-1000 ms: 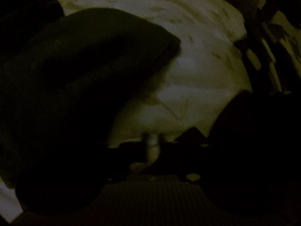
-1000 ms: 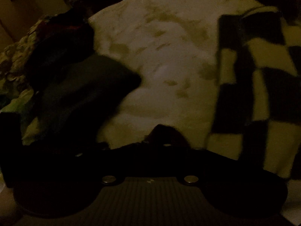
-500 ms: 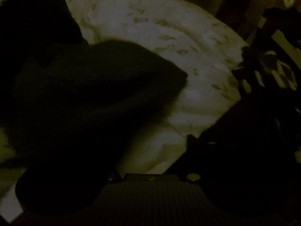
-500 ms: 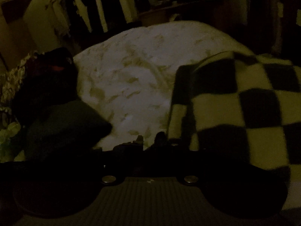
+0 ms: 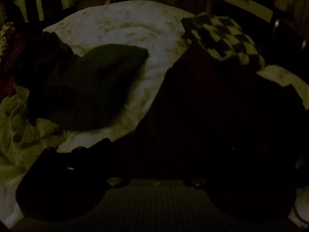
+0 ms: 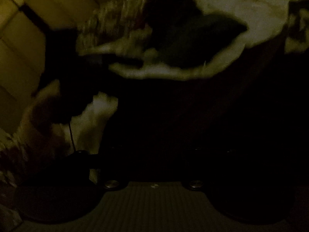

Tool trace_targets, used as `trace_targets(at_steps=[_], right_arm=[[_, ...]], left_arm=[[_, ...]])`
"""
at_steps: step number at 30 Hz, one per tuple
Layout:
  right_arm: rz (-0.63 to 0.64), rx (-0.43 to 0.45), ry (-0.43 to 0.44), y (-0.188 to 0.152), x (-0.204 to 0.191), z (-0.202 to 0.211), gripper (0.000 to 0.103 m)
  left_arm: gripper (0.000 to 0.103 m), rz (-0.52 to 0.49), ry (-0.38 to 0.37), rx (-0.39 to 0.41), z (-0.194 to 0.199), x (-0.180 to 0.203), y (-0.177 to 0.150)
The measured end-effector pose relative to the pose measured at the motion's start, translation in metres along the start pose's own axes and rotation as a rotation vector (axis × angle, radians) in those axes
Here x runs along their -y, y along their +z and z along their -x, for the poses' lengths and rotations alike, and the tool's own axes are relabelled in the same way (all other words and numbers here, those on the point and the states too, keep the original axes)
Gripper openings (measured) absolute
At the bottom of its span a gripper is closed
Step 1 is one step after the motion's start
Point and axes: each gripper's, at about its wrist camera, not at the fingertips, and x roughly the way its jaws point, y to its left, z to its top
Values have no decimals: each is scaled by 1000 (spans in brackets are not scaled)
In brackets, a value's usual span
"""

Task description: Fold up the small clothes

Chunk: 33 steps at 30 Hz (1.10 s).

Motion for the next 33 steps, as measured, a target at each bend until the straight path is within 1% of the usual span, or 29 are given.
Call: trace_targets(at_steps=[1, 3, 6, 9, 11, 12, 13, 14, 15, 16, 18, 20, 21, 22, 24, 25, 27, 28, 29, 31, 32, 33], right_arm=[[6, -20, -7, -4, -3, -8, 70], [-18, -37, -20, -8, -2, -18, 67], [-62, -48, -56, -4, 7, -25, 67], [-101, -92, -67, -7, 16, -35, 67], [-112, -110, -78, -11, 18, -44, 65], [-114, -119, -77, -14, 17, -47, 46], [-122, -111, -73, -16, 16, -47, 13], [-129, -103, -55, -17, 13, -44, 10], [-123, -91, -32, -15, 9, -40, 10], [-102, -66, -28, -13, 1, -34, 10], [-23, -9, -33, -7, -22, -20, 10], [13, 39, 14, 0, -43, -12, 10], [24, 36, 44, 2, -51, -12, 10], [45, 14, 68, 4, -58, -17, 10], [73, -46, 68, 2, -67, -37, 11], [74, -80, 68, -1, -68, -49, 13], [29, -120, 101, -9, -62, -70, 16], [-1, -141, 127, -12, -58, -80, 21], [-32, -142, 143, -17, -54, -83, 26], [-89, -157, 167, -21, -49, -87, 40], [-111, -157, 176, -22, -46, -82, 43], [-125, -135, 184, -23, -43, -72, 47]], left_arm=[[102, -3, 12, -4, 0, 2, -4], [102, -7, 38, -9, 2, 3, -14], [102, -7, 39, -20, 6, 2, -27], [102, -3, 45, -31, 6, -1, -37], [102, 0, 54, -33, 8, -2, -41], [102, -1, 53, -31, 11, -2, -42], [102, -1, 54, -30, 13, -3, -43], [102, 0, 56, -25, 16, -4, -44], [102, -3, 56, -20, 19, -4, -44], [102, -5, 58, -11, 23, -5, -44], [102, 2, 62, 9, 32, -6, -40], [102, 14, 65, 31, 41, -10, -37], [102, 21, 63, 39, 44, -11, -35], [102, 32, 56, 43, 46, -11, -33], [102, 54, 38, 43, 47, -10, -32], [102, 56, 26, 38, 47, -8, -33], [102, 44, -6, 23, 42, 1, -35], [102, 27, -25, 13, 38, 9, -37], [102, 10, -38, 1, 34, 15, -39], [101, -48, -63, -48, 21, 32, -45], [100, -85, -63, -78, 12, 42, -50], [98, -117, -54, -106, 4, 50, -55]])
